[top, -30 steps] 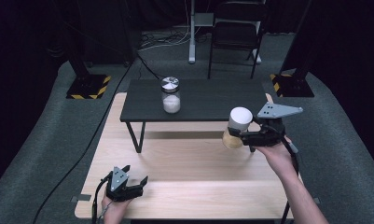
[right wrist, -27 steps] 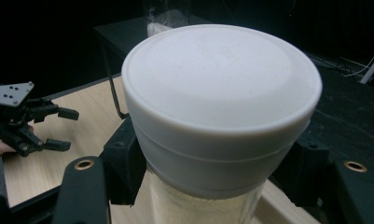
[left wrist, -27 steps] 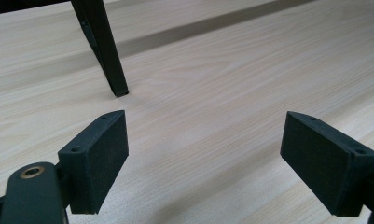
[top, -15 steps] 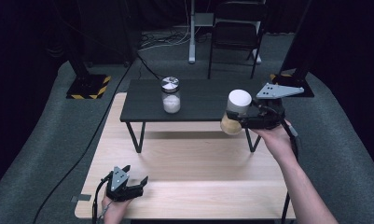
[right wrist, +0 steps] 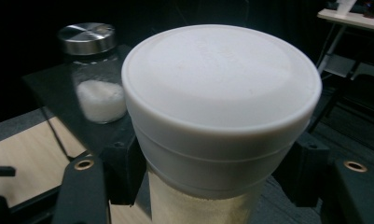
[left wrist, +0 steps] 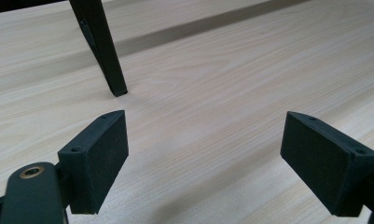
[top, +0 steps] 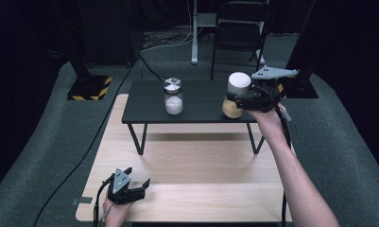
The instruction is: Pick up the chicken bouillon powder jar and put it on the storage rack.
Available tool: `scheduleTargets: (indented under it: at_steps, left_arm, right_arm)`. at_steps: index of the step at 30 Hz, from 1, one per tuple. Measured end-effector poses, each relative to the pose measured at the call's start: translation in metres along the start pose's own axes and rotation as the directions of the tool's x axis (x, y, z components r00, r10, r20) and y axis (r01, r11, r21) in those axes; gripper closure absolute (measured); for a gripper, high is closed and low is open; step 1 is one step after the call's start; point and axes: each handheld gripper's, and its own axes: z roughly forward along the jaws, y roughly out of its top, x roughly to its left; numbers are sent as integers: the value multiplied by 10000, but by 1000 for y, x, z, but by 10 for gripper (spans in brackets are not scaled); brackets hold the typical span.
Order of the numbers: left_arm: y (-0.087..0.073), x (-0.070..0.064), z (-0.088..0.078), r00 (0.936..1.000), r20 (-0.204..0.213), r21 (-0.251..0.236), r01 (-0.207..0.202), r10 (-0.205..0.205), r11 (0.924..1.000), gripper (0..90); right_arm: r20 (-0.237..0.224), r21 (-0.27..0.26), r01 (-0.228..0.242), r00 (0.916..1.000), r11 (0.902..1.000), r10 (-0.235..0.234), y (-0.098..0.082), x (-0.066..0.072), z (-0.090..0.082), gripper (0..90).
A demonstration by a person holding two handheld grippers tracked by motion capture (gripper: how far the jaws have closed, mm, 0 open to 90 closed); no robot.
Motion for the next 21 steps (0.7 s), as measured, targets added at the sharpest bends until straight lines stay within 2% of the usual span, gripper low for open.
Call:
scheduleTargets:
  at_steps: [1, 2, 7, 13, 17, 18, 20, 21]
  left_arm:
    - [0, 0, 0, 10000, 0, 0, 0, 0, 10000, 147]
    - [0, 0, 0, 10000, 20, 1, -5, 5, 10000, 148]
    - [0, 1, 0, 10000, 50, 12, -21, 21, 10000, 148]
    - [1, 1, 1, 10000, 72, 15, 4, -4, 10000, 148]
    - [1, 1, 1, 10000, 61, 50, -41, 40, 10000, 149]
    - [1, 0, 1, 10000, 52, 68, -51, 51, 10000, 148]
    - [1, 0, 1, 10000, 26, 61, -78, 78, 10000, 148]
    - [1, -1, 1, 10000, 16, 64, -88, 88, 9999, 147]
  right_arm:
    - [0, 0, 0, 10000, 10000, 0, 0, 0, 0, 339]
    - [230, 54, -83, 9997, 10000, 82, 2, -1, 6, 339]
    - [693, 160, -384, 9969, 9991, 372, 4, -5, 19, 338]
    - [1022, 345, -643, 9929, 9973, 605, 4, -10, 32, 337]
    - [1047, 441, -716, 9923, 9965, 667, 4, -14, 34, 335]
    - [953, 366, -768, 9928, 9964, 730, 1, -19, 34, 330]
    - [996, 165, -736, 9924, 9972, 716, -2, -19, 31, 297]
    - [846, 5, -813, 9931, 9967, 810, -3, -21, 29, 271]
